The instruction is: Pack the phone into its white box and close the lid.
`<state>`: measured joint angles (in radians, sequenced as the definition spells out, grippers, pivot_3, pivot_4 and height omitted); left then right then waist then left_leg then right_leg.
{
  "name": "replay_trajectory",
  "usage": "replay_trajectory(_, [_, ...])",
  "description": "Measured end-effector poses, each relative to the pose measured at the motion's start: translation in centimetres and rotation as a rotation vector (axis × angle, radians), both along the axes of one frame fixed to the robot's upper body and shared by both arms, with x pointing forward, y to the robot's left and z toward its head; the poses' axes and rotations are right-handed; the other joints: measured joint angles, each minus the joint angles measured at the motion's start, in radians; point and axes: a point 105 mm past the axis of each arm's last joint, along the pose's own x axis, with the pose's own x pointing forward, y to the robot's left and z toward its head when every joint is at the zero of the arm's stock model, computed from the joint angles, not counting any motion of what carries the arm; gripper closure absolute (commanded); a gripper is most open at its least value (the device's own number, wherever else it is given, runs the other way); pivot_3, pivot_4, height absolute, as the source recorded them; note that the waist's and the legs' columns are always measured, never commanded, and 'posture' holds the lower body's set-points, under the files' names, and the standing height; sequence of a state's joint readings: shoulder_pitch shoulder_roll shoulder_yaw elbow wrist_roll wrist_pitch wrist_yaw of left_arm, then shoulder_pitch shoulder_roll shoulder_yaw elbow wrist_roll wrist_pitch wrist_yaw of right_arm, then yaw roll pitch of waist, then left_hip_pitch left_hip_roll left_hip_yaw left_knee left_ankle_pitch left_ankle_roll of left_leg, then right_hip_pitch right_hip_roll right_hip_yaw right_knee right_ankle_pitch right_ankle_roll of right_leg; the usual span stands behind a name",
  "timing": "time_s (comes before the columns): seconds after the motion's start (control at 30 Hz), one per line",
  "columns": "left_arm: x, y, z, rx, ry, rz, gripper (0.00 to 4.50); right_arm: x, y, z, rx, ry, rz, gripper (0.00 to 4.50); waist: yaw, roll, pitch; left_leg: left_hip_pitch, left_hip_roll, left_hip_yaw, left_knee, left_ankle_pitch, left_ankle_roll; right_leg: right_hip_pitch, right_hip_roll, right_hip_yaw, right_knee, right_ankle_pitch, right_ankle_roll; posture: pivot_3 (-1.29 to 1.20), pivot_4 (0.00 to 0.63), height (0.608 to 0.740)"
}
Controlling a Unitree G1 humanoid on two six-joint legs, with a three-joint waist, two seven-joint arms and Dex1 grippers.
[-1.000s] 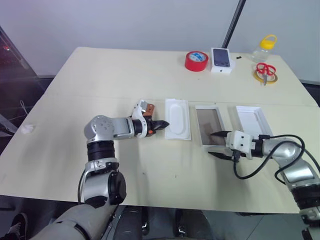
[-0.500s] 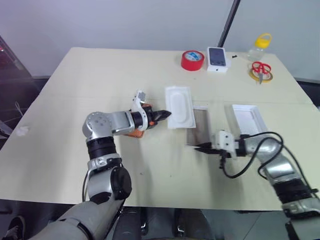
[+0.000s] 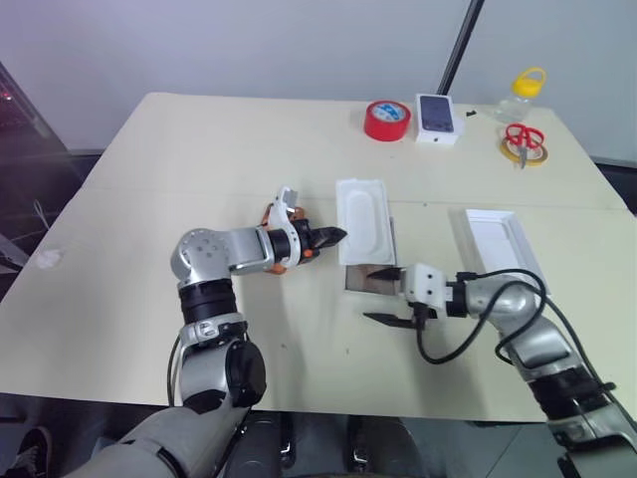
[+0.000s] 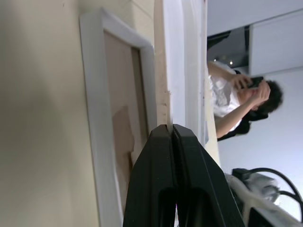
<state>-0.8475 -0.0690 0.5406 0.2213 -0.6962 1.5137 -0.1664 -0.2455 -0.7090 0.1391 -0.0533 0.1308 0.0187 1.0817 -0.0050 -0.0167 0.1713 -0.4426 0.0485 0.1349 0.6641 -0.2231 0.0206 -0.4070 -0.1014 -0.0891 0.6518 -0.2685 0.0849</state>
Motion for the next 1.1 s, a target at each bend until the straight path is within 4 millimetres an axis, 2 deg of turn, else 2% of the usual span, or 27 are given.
replay_trajectory(0.13, [-0.5, -0.3, -1.2, 0.026, 0.02, -0.017, 4.5, -0.3, -4.5, 1.1, -0.037, -0.011, -0.13, 1.01, 0.005, 0.0, 0.0, 0.0, 0.0, 0.0, 0.0, 0.0, 0.001, 0.0, -0.001, 0.0, 0.0, 0.0, 0.0, 0.0, 0.15, 0.723])
replay_trajectory(0.33, [-1.1, -0.9, -2.7, 0.07, 0.027, -0.051, 4.5, 0.1, -7.9, 1.6, -0.031, -0.055, -0.256, 1.01, 0.008, 0.0, 0.0, 0.0, 0.0, 0.0, 0.0, 0.0, 0.001, 0.0, 0.0, 0.0, 0.0, 0.0, 0.0, 0.0, 0.15, 0.723])
replay_trajectory(0.47, [-1.3, -1.1, -2.9, 0.085, 0.019, -0.071, 4.5, 0.5, -7.7, 2.0, 0.002, -0.094, -0.273, 1.01, 0.011, 0.0, 0.0, 0.0, 0.0, 0.0, 0.0, 0.0, 0.001, -0.001, 0.0, 0.0, 0.0, 0.0, 0.0, 0.0, 0.15, 0.723])
replay_trajectory(0.57, [-1.3, -1.1, -3.0, 0.076, 0.028, -0.079, 3.59, 0.8, -7.6, 2.3, 0.0, -0.124, -0.278, 0.96, 0.015, 0.0, 0.0, 0.0, 0.0, 0.0, 0.0, 0.0, 0.001, -0.001, 0.0, 0.0, -0.001, 0.0, 0.0, 0.0, 0.15, 0.723])
replay_trajectory(0.67, [-1.3, -1.3, -3.0, 0.072, 0.031, -0.088, 2.1, 1.2, -7.2, 2.9, 0.009, -0.161, -0.276, 0.96, 0.016, 0.0, 0.0, 0.0, 0.0, 0.0, 0.0, 0.0, 0.001, -0.001, 0.0, 0.0, -0.001, 0.0, 0.0, 0.0, 0.15, 0.723])
replay_trajectory(0.83, [-1.5, -1.9, -2.3, 0.082, -0.002, -0.11, 2.1, 1.7, -6.4, 3.2, 0.044, -0.176, -0.271, 0.96, 0.016, 0.0, 0.0, 0.0, 0.0, 0.0, 0.0, 0.0, 0.001, -0.001, 0.0, 0.0, -0.001, 0.0, 0.0, 0.0, 0.15, 0.723])
replay_trajectory(0.93, [-1.4, -1.7, -1.2, 0.052, -0.035, -0.105, 2.1, 2.2, -5.8, 3.5, 0.073, -0.178, -0.273, 0.96, 0.015, 0.0, 0.0, 0.0, 0.0, 0.0, 0.0, 0.0, 0.001, -0.001, 0.0, 0.0, -0.001, 0.0, 0.0, 0.0, 0.15, 0.723])
replay_trajectory(1.03, [-0.9, -1.1, 0.2, 0.056, -0.118, -0.077, 2.1, 3.0, -4.3, 4.0, 0.151, -0.168, -0.282, 0.96, 0.009, 0.0, 0.0, 0.0, 0.001, 0.0, 0.0, 0.0, 0.001, -0.001, 0.0, 0.0, 0.0, 0.0, 0.0, 0.0, 0.15, 0.723])
replay_trajectory(1.1, [-0.7, -0.6, 1.0, 0.051, -0.174, -0.059, 2.04, 3.6, -2.9, 4.6, 0.227, -0.148, -0.287, 1.51, 0.007, 0.0, 0.0, 0.0, 0.001, 0.0, 0.0, 0.0, 0.001, -0.001, 0.0, 0.0, 0.0, 0.0, 0.0, 0.0, 0.15, 0.723])
